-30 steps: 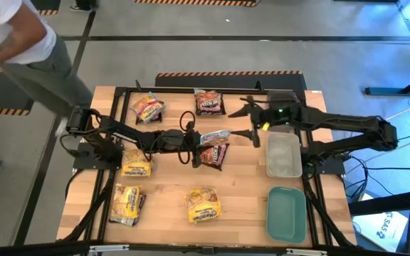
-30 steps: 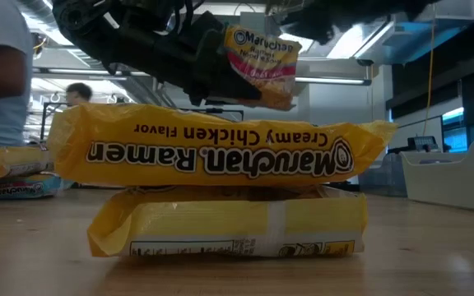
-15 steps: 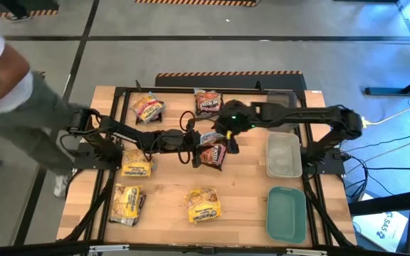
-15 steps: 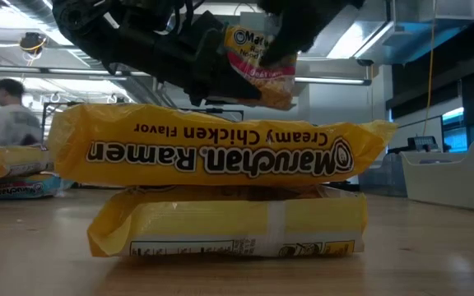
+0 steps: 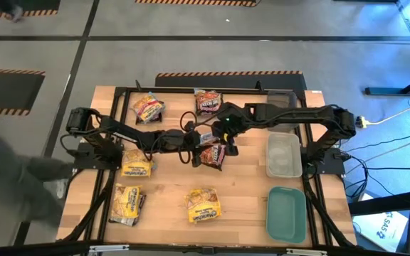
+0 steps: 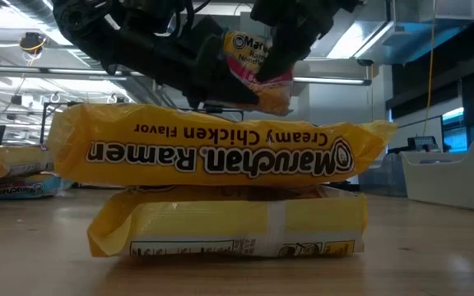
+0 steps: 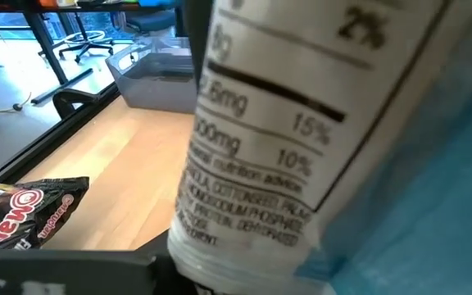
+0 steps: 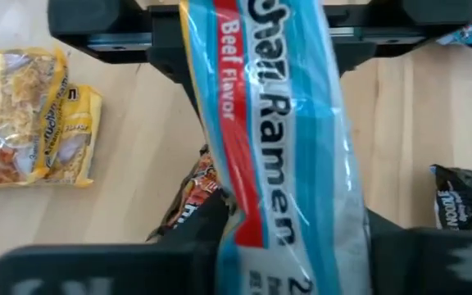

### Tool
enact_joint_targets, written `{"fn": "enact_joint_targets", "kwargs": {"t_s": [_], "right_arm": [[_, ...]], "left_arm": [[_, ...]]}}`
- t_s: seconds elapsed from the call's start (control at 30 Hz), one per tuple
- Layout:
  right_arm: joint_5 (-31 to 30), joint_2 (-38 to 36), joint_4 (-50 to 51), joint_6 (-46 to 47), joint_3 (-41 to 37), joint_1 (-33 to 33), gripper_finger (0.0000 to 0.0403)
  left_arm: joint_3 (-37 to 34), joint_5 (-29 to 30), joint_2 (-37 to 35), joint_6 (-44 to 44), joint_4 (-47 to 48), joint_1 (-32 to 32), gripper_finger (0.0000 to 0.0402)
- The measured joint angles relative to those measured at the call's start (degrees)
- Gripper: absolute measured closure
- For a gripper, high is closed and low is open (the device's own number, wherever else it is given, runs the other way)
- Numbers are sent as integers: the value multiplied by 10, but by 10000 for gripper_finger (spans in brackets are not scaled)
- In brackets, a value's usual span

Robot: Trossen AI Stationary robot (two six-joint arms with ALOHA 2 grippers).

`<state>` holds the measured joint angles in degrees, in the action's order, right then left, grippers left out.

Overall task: Sort Maruchan noodles
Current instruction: Put the blue noodle pack into the black bin

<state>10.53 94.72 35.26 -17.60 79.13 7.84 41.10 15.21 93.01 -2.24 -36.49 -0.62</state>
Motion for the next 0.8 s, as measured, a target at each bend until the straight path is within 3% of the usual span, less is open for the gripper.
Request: {"fn": "enact_joint_targets", "kwargs": {"t_s": [0.27, 0.53, 0.8], "right_arm": [[0, -9, 15, -18, -1, 1, 319], [-26, -76, 87, -24, -1, 7, 319], [-58, -170, 236, -26, -1, 107, 315]], "left_arm": [[0, 25, -3, -32, -10, -1, 219], [2, 35, -37, -15, 16, -20, 189], [1, 35, -42, -5, 64, -32, 190]]}}
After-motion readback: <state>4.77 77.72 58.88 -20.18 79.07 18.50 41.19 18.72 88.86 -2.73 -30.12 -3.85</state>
